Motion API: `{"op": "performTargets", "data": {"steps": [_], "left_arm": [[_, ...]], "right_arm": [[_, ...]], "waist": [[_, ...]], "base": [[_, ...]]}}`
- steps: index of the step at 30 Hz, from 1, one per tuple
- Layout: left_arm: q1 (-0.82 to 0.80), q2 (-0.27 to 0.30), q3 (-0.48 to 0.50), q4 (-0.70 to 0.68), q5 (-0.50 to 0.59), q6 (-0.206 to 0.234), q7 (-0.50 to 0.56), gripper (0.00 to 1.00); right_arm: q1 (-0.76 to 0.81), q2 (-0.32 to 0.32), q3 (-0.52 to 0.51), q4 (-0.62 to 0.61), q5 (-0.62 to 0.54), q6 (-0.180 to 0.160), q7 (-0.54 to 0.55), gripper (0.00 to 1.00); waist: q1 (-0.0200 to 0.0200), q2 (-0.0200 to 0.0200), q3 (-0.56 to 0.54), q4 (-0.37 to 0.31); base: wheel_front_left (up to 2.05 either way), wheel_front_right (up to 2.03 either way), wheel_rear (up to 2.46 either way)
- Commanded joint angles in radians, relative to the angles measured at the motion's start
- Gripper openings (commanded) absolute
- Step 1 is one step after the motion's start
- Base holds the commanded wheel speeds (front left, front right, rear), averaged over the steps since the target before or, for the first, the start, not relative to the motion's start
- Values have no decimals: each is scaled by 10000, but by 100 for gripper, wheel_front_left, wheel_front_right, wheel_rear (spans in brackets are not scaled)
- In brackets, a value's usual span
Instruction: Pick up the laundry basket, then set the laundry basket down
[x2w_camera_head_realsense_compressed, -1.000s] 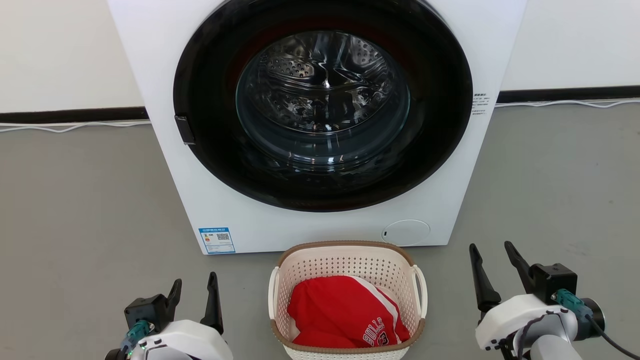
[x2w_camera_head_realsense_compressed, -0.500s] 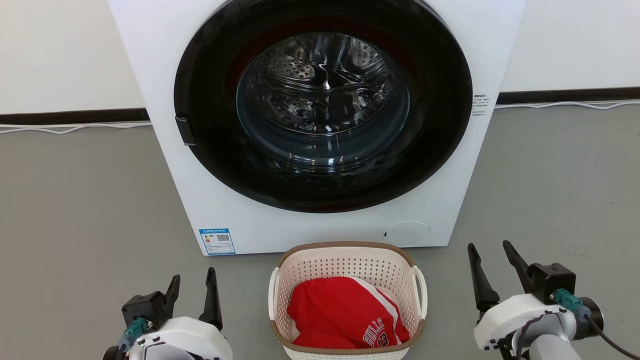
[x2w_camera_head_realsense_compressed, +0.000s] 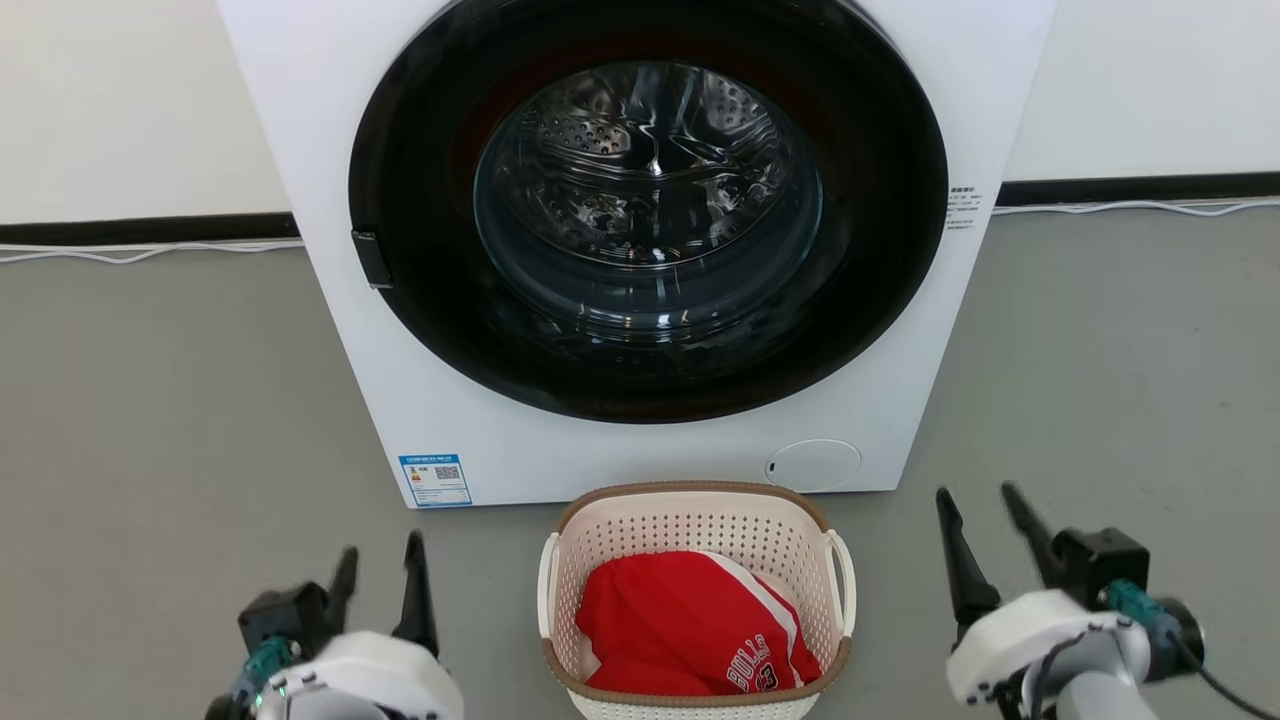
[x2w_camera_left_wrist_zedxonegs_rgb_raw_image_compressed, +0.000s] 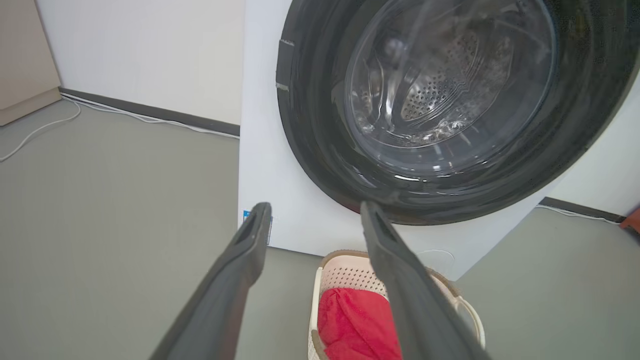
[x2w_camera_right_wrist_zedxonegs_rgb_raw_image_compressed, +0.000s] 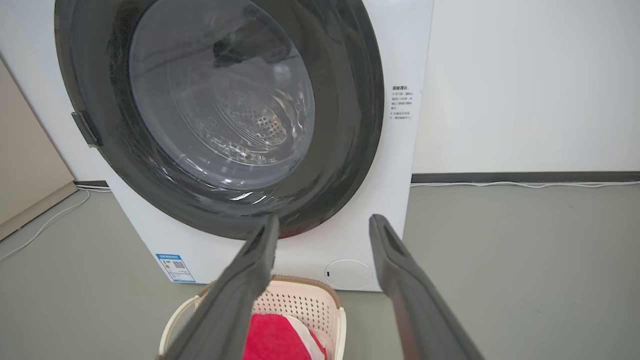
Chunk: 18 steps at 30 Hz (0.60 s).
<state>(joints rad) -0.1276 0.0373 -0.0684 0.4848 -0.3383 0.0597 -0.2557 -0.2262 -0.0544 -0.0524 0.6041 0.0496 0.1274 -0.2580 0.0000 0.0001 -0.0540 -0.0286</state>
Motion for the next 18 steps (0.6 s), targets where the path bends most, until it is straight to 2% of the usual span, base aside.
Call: {"op": "performTargets", "data": {"steps": [1, 6, 10, 14, 18], "left_arm": [[2, -5, 7, 48, -29, 8, 9, 0], [350, -72, 60, 473, -312, -29, 113, 0], [353, -66, 121, 371, -719, -90, 236, 0], [364, -59, 163, 268, -1129, -151, 340, 0], [360, -54, 198, 191, -1434, -197, 419, 0]], "right_arm": [[6, 10, -15, 64, 18, 0, 4, 0], [371, 85, -97, 450, 317, 1, 146, 0], [398, 84, -132, 319, 822, 2, 290, 0], [453, 82, -118, 164, 1335, 3, 382, 0], [482, 81, -112, 49, 1715, 4, 451, 0]], "waist": [[0, -1, 1, 2], [2, -1, 12, 8], [23, -1, 9, 17], [3, -1, 41, 26], [1, -1, 62, 33]], "base": [[0, 0, 0], [0, 0, 0], [0, 0, 0], [0, 0, 0], [0, 0, 0]]}}
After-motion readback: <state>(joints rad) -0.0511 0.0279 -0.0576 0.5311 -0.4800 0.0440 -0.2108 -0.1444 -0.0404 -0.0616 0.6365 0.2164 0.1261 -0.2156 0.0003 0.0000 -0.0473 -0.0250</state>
